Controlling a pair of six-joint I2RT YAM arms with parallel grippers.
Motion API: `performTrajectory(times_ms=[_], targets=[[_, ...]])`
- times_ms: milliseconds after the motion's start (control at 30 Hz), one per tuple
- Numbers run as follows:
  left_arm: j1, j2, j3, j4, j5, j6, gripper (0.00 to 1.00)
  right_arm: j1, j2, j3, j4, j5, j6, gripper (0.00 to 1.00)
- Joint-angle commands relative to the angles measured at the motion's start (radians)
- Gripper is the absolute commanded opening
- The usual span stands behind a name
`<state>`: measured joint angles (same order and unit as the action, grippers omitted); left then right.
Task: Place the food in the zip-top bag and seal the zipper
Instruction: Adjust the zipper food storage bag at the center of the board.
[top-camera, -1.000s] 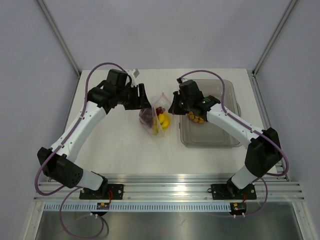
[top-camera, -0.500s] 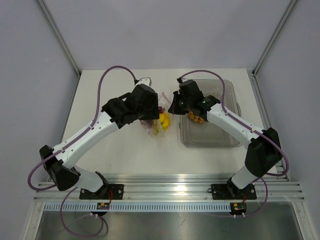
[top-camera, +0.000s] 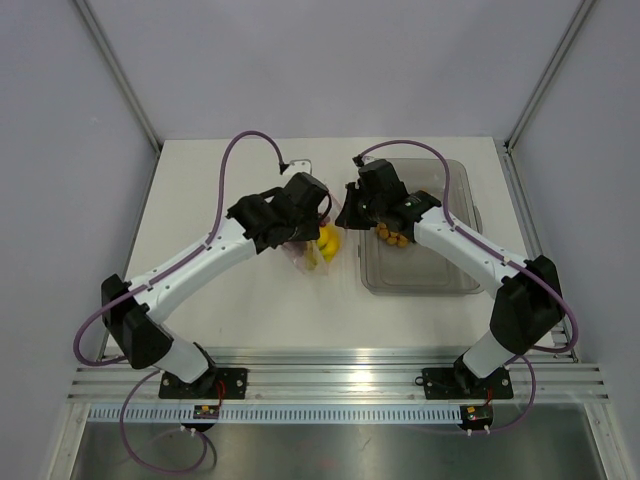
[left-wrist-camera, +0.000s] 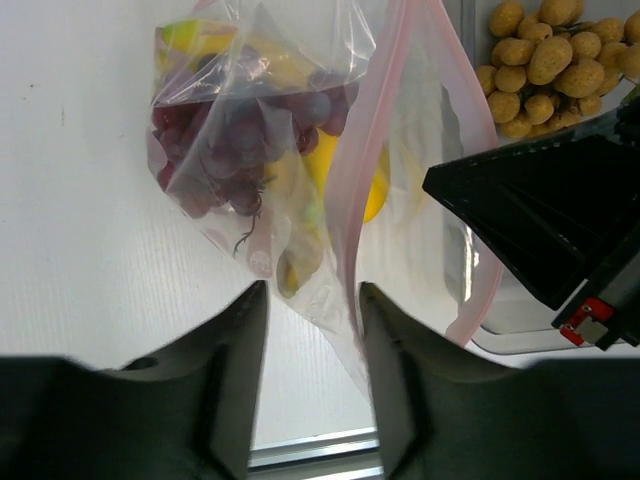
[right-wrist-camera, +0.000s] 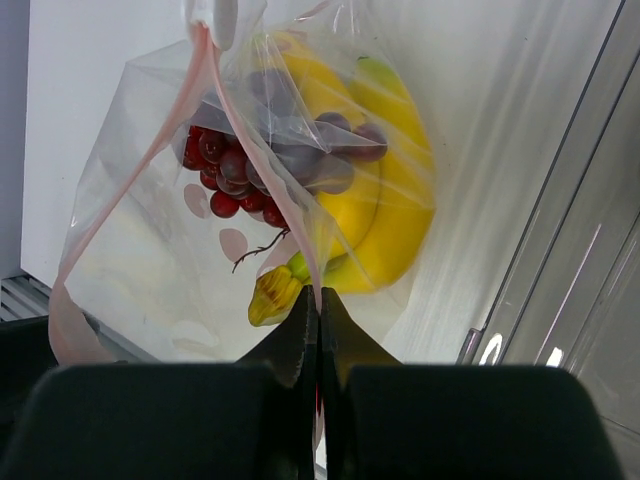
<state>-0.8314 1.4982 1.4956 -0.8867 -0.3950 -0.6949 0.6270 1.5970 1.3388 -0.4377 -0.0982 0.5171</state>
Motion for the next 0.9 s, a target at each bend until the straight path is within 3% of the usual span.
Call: performTrajectory(times_ms=[0, 67, 100, 167, 700, 867], targets=[[-0.005, 0.017, 0.045, 0.017, -0.067, -0.012, 0.36, -0.006, -0.051, 0.042, 0.034, -0.006, 0.004, 0.00], [-0.005, 0.010, 0.040, 0.011, -0.076, -0.009, 0.26, -0.006, -0.051, 0.042, 0.031, -0.001, 0.001, 0.00], [-0.005, 0.007, 0.040, 0.008, -0.079, -0.008, 0.11, -0.006, -0.051, 0.042, 0.033, 0.005, -0.002, 0.00], [-0.003, -0.007, 0.060, -0.012, -0.096, 0.009, 0.00, -0.006, -0.049, 0.043, 0.027, 0.012, -0.003, 0.00], [0.103, -0.004, 0.216, -0.104, 0.067, 0.182, 0.00, -0.056, -0.039, 0.083, -0.003, 0.058, -0.017, 0.00], [0.138, 0.039, 0.359, -0.153, 0.099, 0.250, 0.00, -0.064, -0.034, 0.077, 0.025, 0.000, 0.001, 0.00]])
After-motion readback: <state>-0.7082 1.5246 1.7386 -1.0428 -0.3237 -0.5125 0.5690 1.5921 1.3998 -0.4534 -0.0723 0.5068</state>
